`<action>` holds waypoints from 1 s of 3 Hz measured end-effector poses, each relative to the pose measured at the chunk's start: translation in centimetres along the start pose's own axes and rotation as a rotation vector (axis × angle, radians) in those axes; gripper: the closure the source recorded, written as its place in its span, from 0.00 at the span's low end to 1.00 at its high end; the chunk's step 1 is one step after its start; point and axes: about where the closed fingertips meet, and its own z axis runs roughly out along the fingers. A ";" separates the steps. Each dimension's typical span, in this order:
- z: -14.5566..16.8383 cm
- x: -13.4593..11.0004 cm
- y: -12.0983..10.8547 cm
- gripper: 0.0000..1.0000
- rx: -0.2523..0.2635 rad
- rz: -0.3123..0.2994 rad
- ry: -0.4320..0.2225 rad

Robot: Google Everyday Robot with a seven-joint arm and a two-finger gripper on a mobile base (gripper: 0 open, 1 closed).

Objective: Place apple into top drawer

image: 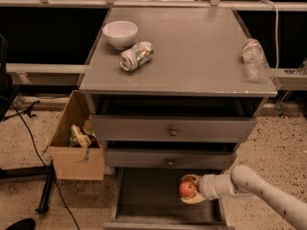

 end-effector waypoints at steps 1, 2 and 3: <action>3.6 4.3 -0.6 1.00 -0.008 0.014 -0.013; 4.2 5.0 -0.5 1.00 -0.016 0.024 -0.015; 6.4 7.1 -0.7 1.00 -0.039 0.037 -0.022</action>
Offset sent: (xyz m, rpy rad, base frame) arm 0.0059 0.0030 -0.0362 0.0088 0.0077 0.0130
